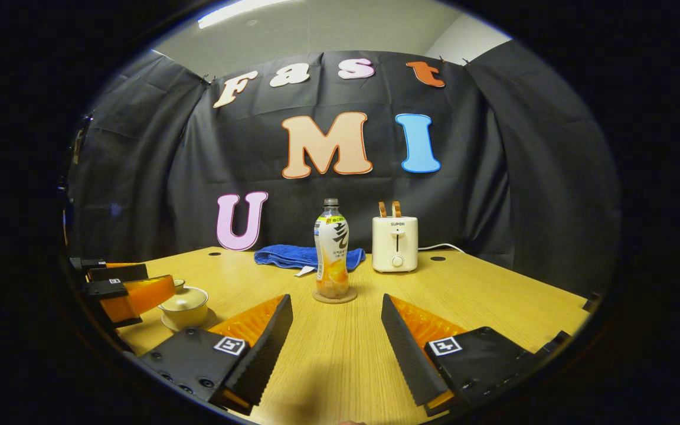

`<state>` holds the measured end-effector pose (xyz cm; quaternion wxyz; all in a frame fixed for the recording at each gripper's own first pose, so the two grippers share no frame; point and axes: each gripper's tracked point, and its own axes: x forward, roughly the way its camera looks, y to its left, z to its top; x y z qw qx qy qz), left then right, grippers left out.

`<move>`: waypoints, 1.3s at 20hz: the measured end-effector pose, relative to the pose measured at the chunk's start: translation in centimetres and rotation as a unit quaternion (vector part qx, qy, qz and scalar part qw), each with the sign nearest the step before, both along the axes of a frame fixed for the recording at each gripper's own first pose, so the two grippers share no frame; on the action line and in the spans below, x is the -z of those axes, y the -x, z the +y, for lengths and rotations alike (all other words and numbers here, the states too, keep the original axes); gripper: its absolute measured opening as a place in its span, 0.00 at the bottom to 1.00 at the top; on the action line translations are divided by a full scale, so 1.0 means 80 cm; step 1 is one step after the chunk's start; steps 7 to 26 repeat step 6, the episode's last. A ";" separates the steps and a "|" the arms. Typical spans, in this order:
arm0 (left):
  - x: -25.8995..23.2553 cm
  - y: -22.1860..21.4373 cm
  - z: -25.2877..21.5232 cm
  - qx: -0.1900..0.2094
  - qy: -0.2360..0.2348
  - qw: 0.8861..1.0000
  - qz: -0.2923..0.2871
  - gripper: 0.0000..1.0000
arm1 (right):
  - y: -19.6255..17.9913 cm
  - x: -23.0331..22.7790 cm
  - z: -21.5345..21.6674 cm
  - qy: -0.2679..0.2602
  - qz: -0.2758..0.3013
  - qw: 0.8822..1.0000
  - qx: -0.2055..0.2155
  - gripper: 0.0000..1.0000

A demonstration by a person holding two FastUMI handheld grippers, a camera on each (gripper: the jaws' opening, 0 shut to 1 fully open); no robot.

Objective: Open the teacup lid with one hand, grasp the water bottle and pour water into the teacup with the other hand; after pouring, place the water bottle on the coaster and then close the teacup lid.

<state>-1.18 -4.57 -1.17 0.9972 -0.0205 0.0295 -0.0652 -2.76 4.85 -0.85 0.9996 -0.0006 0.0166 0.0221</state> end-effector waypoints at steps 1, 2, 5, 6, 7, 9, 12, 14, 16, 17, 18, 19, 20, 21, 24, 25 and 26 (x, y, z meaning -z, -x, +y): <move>-0.001 0.000 -0.001 0.001 -0.001 1.000 0.000 0.99 | -0.001 0.001 0.000 0.000 -0.001 1.000 0.001 0.93; 0.001 0.000 -0.002 0.001 -0.002 1.000 0.000 0.99 | -0.002 0.001 -0.002 0.000 0.000 1.000 0.003 0.93; -0.001 0.001 -0.003 0.001 -0.008 1.000 -0.004 0.99 | 0.001 -0.001 -0.003 0.000 -0.007 1.000 0.005 0.93; -0.002 0.000 -0.002 0.000 -0.008 1.000 -0.005 0.99 | 0.000 -0.002 -0.003 0.000 -0.010 1.000 0.006 0.95; -0.002 0.000 -0.002 0.000 -0.008 1.000 -0.005 0.99 | 0.000 -0.002 -0.003 0.000 -0.010 1.000 0.006 0.95; -0.002 0.000 -0.002 0.000 -0.008 1.000 -0.005 0.99 | 0.000 -0.002 -0.003 0.000 -0.010 1.000 0.006 0.95; -0.002 0.000 -0.002 0.000 -0.008 1.000 -0.005 0.99 | 0.000 -0.002 -0.003 0.000 -0.010 1.000 0.006 0.95; -0.002 0.000 -0.002 0.000 -0.008 1.000 -0.005 0.99 | 0.000 -0.002 -0.003 0.000 -0.010 1.000 0.006 0.95; -0.002 0.000 -0.002 0.000 -0.008 1.000 -0.005 0.99 | 0.000 -0.002 -0.003 0.000 -0.010 1.000 0.006 0.95; -0.002 0.000 -0.002 0.000 -0.008 1.000 -0.005 0.99 | 0.000 -0.002 -0.003 0.000 -0.010 1.000 0.006 0.95; -0.002 0.000 -0.002 0.000 -0.008 1.000 -0.005 0.99 | 0.000 -0.002 -0.003 0.000 -0.010 1.000 0.006 0.95; -0.002 0.000 -0.002 0.000 -0.008 1.000 -0.005 0.99 | 0.000 -0.002 -0.003 0.000 -0.010 1.000 0.006 0.95; -0.002 0.000 -0.002 0.000 -0.008 1.000 -0.005 0.99 | 0.000 -0.002 -0.003 0.000 -0.010 1.000 0.006 0.95; -0.002 0.000 -0.002 0.000 -0.008 1.000 -0.005 0.99 | 0.000 -0.002 -0.003 0.000 -0.010 1.000 0.006 0.95; -0.002 0.000 -0.002 0.000 -0.008 1.000 -0.005 0.99 | 0.000 -0.002 -0.003 0.000 -0.010 1.000 0.006 0.95; -0.002 0.000 -0.002 0.000 -0.008 1.000 -0.005 0.99 | 0.000 -0.002 -0.003 0.000 -0.010 1.000 0.006 0.95; -0.002 0.000 -0.002 0.000 -0.008 1.000 -0.005 0.99 | 0.000 -0.002 -0.003 0.000 -0.010 1.000 0.006 0.95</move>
